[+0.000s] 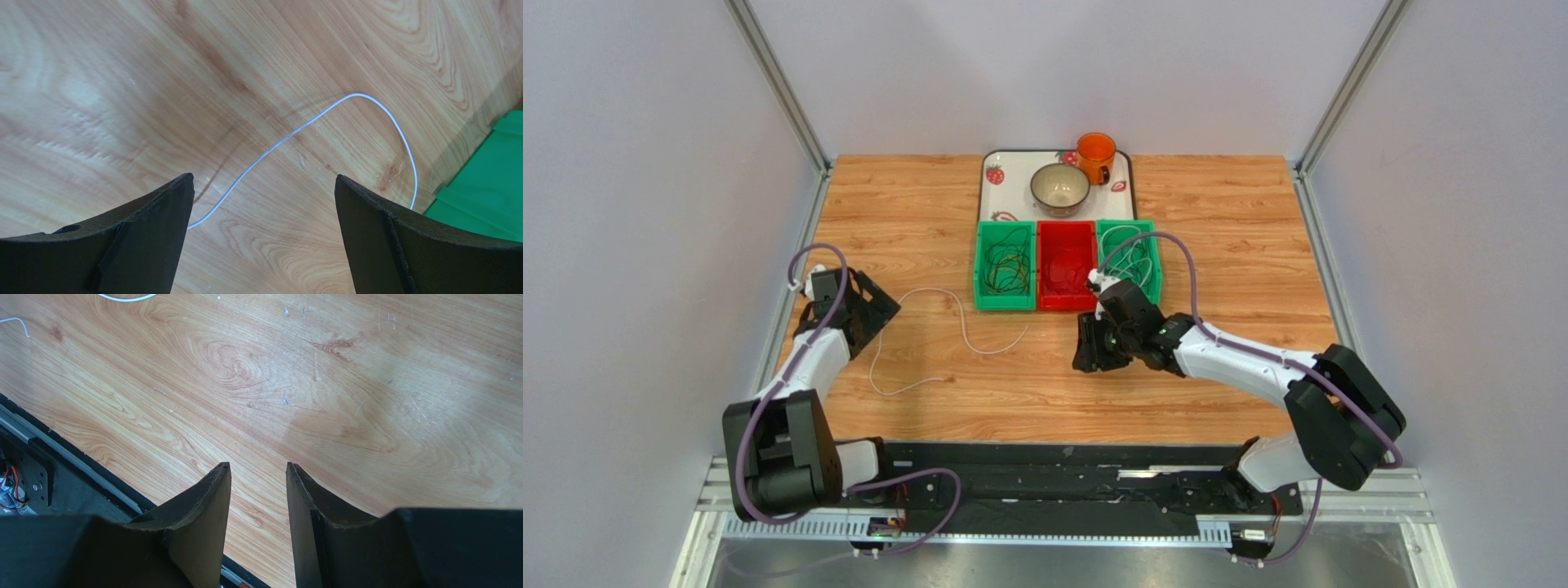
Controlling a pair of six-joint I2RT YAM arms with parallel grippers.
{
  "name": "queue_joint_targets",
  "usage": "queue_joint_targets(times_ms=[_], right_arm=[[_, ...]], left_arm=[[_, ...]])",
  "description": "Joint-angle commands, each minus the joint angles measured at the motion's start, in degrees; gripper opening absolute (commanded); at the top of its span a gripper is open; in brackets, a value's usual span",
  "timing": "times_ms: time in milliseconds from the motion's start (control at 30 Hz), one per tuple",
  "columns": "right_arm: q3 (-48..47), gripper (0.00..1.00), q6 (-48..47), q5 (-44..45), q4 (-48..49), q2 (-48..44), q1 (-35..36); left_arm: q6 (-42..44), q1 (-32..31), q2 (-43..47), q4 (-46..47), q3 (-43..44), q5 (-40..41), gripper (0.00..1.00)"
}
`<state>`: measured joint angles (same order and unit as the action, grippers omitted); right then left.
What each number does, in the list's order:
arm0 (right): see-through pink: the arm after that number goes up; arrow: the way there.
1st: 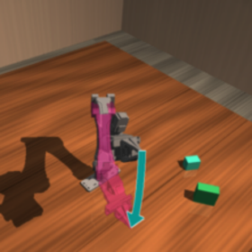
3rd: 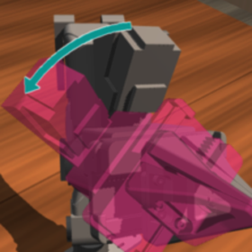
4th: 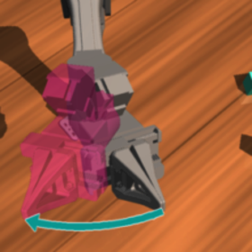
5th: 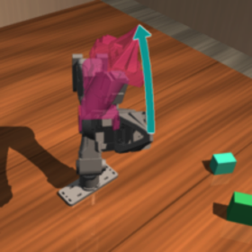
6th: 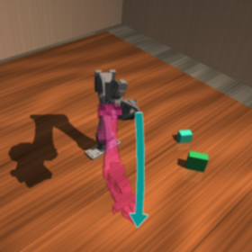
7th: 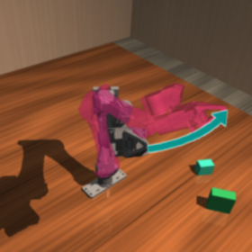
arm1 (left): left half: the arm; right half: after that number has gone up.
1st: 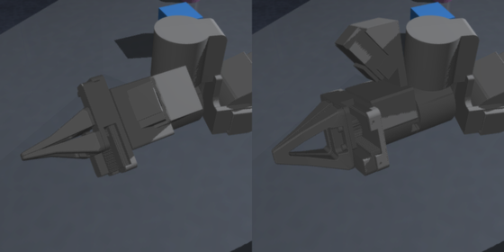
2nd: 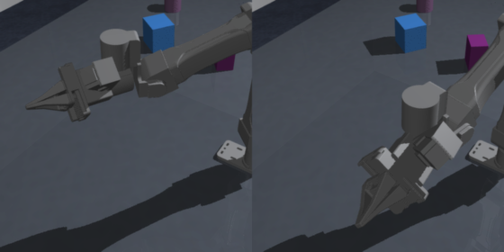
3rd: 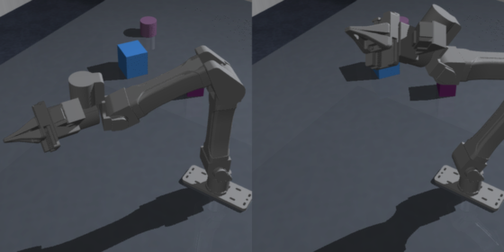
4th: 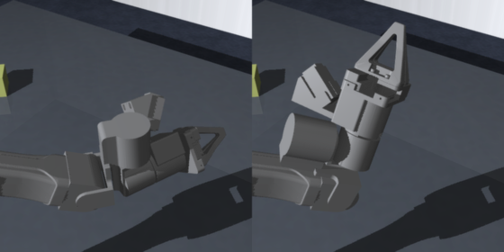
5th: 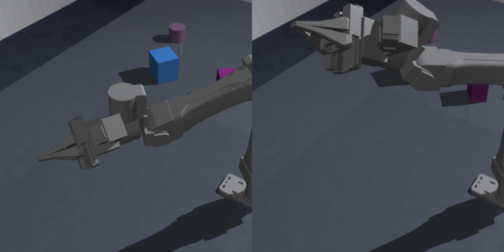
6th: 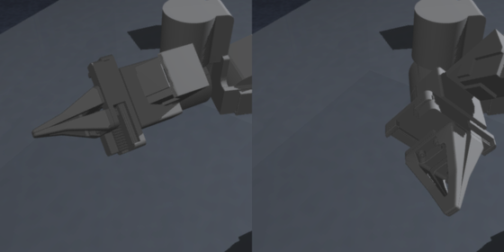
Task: Untangle the cables
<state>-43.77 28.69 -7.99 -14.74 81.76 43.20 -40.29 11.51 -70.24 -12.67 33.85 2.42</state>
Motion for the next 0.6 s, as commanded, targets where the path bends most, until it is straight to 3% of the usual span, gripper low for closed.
queue_joint_targets(times_ms=[0,367,567], right_arm=[[-0.09,0.42,-0.74,1.05,2.97,-0.63,0.13],[-0.53,0.41,-1.0,0.87,2.97,0.25,0.13],[-0.44,0.41,-1.09,0.87,2.88,0.6,0.13]], left_arm=[[-2.59,0.53,-2.62,5.99,-2.03,-2.86,0.92],[-2.16,0.36,-3.94,5.37,-1.76,-6.44,0.85],[-2.16,-3.24,-0.61,3.88,-3.26,-5.49,0.85]])
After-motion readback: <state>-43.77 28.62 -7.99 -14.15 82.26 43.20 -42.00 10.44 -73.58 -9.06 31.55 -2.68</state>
